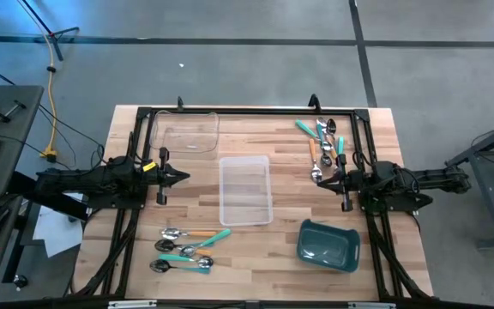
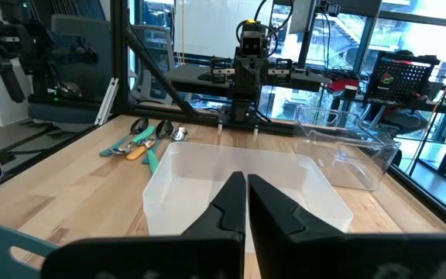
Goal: Sort silverware by color (type)
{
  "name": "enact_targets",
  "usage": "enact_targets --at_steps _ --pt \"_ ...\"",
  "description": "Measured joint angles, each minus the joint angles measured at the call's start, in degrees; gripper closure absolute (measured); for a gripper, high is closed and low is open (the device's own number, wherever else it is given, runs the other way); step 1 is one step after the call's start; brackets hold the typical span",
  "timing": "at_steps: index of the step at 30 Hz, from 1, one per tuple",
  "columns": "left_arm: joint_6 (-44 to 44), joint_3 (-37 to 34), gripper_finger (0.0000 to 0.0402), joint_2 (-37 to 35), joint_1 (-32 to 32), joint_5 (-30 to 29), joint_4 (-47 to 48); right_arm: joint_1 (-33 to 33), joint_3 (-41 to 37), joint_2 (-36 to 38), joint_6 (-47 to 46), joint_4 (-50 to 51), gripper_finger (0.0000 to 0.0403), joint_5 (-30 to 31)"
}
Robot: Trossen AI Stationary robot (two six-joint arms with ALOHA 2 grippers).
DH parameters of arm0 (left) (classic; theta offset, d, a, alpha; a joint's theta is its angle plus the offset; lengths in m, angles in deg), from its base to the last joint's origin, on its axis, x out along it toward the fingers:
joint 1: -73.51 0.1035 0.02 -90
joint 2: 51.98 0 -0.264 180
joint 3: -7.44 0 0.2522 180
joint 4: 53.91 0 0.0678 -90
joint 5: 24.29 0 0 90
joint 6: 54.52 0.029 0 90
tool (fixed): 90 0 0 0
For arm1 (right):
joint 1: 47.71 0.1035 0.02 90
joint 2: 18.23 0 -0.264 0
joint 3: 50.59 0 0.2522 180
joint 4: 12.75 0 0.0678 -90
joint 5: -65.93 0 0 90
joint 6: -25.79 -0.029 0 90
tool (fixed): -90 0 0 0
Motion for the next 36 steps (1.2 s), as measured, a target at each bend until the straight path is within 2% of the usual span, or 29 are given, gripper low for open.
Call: enact_targets --at_steps 18,23,26,30,36 --pt "0.0 0.0 0.0398 0.0 0.0 0.0 0.0 0.0 0.0 0.0 -0.7 -1.1 0.0402 -0.1" --pt "0.0 0.0 0.0398 0.0 0.0 0.0 0.0 0.0 0.0 0.0 -20.4 -10.1 0.0402 -1.7" --pt "0.0 0.0 0.0398 0.0 0.0 0.0 0.0 0.0 0.0 0.0 -28.1 -15.9 0.0402 -1.7" --pt "0.0 0.0 0.0398 0.0 0.0 0.0 0.0 0.0 0.0 0.0 -30.5 -19.6 0.0402 -1.7" --pt "0.0 0.0 0.0398 0.0 0.0 0.0 0.0 0.0 0.0 0.0 -28.1 -17.2 0.0402 -0.7"
